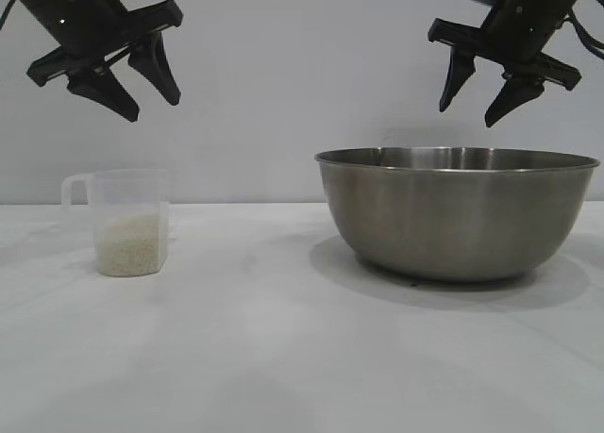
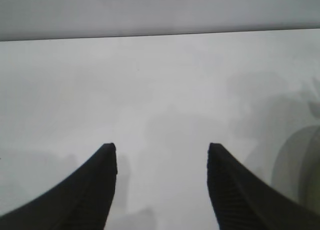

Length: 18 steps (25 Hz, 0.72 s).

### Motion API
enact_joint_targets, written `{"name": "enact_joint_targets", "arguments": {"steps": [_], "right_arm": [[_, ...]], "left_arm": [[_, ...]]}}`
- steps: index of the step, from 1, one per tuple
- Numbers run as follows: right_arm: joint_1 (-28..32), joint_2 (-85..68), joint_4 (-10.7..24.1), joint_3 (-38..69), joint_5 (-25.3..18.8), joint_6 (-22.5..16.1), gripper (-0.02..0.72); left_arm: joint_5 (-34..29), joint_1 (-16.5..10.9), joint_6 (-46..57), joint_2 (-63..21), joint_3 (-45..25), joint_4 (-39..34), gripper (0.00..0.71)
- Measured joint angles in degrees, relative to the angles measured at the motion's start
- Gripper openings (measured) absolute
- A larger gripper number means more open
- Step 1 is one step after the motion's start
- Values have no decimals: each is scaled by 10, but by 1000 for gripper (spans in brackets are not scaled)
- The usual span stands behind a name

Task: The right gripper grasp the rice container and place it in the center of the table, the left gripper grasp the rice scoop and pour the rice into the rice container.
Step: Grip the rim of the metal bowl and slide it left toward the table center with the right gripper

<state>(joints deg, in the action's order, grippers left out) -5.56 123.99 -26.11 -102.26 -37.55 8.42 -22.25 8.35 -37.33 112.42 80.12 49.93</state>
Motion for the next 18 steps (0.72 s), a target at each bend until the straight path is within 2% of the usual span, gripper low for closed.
{"name": "enact_joint_targets", "arguments": {"steps": [9, 12, 15, 18], "right_arm": [[0, 0, 0, 0, 0, 3, 425], [0, -1, 11, 0, -9, 4, 425], [2, -15, 44, 0, -46, 5, 425], [10, -34, 65, 0, -111, 5, 425]], "left_arm": [[0, 0, 0, 0, 0, 0, 351], [0, 0, 0, 0, 0, 0, 351], [0, 0, -1, 0, 0, 0, 351], [0, 0, -1, 0, 0, 0, 351]]}}
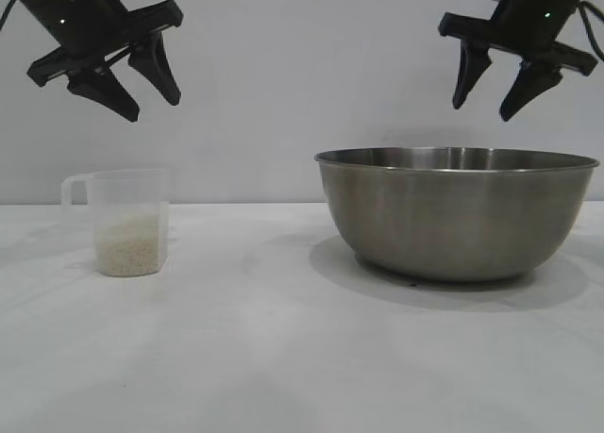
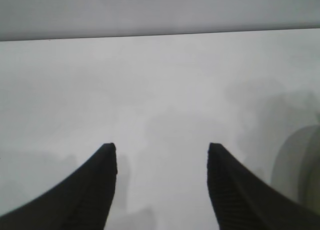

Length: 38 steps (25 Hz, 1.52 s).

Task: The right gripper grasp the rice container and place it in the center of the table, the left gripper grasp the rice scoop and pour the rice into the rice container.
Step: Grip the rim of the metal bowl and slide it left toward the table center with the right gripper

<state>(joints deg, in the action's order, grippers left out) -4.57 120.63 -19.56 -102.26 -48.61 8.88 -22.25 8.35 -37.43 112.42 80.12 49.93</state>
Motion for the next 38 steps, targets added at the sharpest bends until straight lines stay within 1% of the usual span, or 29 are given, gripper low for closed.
{"name": "enact_joint_targets", "arguments": {"steps": [3, 6, 9, 12, 15, 18, 22, 25, 28, 29, 31, 33, 34, 35, 36, 38], "right_arm": [[4, -10, 15, 0, -87, 0, 425], [4, -13, 25, 0, -156, 1, 425], [4, -13, 47, 0, -205, 1, 425], [4, -13, 72, 0, -216, 1, 425], [4, -13, 80, 6, -217, 1, 425], [4, -13, 67, 30, -217, 1, 425], [4, 0, 59, 52, -217, 1, 425], [2, 24, 55, 57, -216, 1, 425], [1, 48, 42, 57, -215, 5, 425], [0, 53, 38, 57, -214, 6, 354], [-4, 59, 35, 57, -212, 6, 244], [-5, 60, 33, 57, -212, 7, 99], [-5, 61, 33, 57, -212, 8, 58], [-5, 61, 32, 57, -211, 10, 38], [-5, 61, 32, 57, -211, 11, 0], [-5, 61, 26, 57, -211, 23, 0]], "left_arm": [[0, 0, 0, 0, 0, 0, 351], [-1, 0, 0, 0, 0, 0, 351], [-1, 0, 0, 0, 0, 0, 351], [-1, 0, 0, 0, 0, 0, 351], [-2, 0, 0, 0, 0, 0, 351], [-2, 0, 0, 0, 0, 0, 351], [-2, 0, 0, 0, 0, 0, 351], [-2, 0, 0, 0, 0, 0, 351], [-2, 0, 0, 0, 0, 0, 351], [-2, 0, 0, 0, 0, 0, 351], [-2, 0, 0, 0, 0, 0, 351], [-2, 0, 0, 0, 0, 0, 351], [-2, 0, 0, 0, 0, 0, 351], [-2, 0, 0, 0, 0, 0, 351], [-2, 0, 0, 0, 0, 0, 351], [-2, 0, 0, 0, 0, 0, 351]]}}
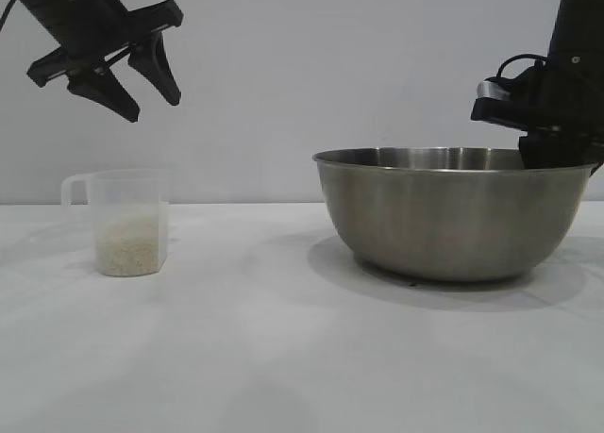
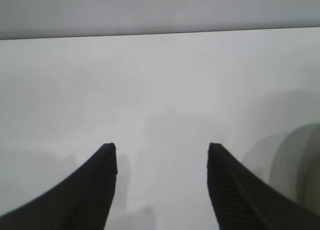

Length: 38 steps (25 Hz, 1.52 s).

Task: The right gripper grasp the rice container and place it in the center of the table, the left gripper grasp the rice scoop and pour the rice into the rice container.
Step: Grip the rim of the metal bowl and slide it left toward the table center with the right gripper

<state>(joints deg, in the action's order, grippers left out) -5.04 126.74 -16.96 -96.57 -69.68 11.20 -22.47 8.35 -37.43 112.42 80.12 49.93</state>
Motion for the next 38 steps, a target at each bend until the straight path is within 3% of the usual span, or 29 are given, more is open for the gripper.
{"name": "enact_joint_targets", "arguments": {"steps": [7, 18, 19, 20, 21, 28, 35, 38], "right_arm": [[-31, 1, -28, 0, 3, 24, 0], [-101, 2, -46, 0, 4, 29, 0], [-101, 2, -47, 0, 4, 29, 48], [-101, 2, -49, 0, 4, 29, 48], [-101, 2, -49, 0, 4, 29, 122], [-96, -1, -26, 0, 4, 27, 428], [-69, -77, -24, 0, 0, 26, 449], [-60, -116, -5, 0, -1, 23, 449]], "left_arm": [[0, 0, 0, 0, 0, 0, 351], [-1, 0, 0, 0, 0, 0, 351], [-2, 0, 0, 0, 0, 0, 351], [-3, 0, 0, 0, 0, 0, 351], [-6, 0, 0, 0, 0, 0, 351], [-14, 0, 0, 0, 0, 0, 351], [-15, 0, 0, 0, 0, 0, 351], [-15, 0, 0, 0, 0, 0, 351]]}}
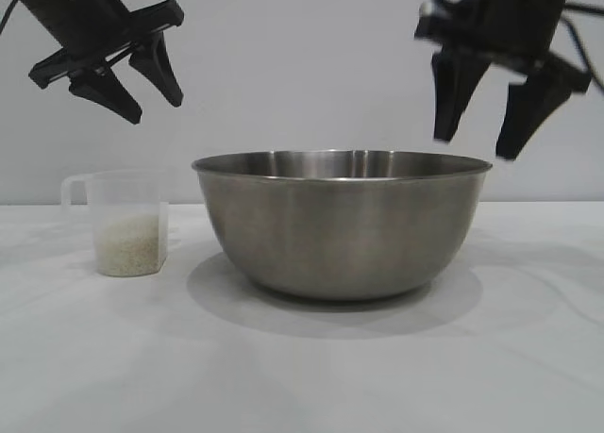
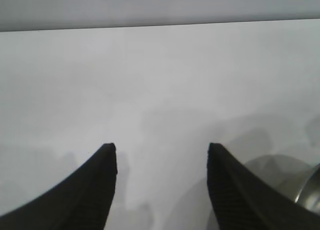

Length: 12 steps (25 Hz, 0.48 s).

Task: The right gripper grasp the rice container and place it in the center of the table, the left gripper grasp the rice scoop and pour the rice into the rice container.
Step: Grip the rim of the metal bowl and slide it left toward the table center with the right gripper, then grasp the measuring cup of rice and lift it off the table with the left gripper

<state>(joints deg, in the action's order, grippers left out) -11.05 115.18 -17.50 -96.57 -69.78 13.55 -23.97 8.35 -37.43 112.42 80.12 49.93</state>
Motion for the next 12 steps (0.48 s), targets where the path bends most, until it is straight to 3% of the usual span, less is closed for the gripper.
{"name": "enact_joint_targets", "arguments": {"steps": [5, 12], "right_arm": [[15, -70, 68, 21, -5, -36, 449], [53, -211, 85, 116, -8, -51, 449]], "left_arm": [[-1, 0, 0, 0, 0, 0, 351], [-2, 0, 0, 0, 0, 0, 351]]}}
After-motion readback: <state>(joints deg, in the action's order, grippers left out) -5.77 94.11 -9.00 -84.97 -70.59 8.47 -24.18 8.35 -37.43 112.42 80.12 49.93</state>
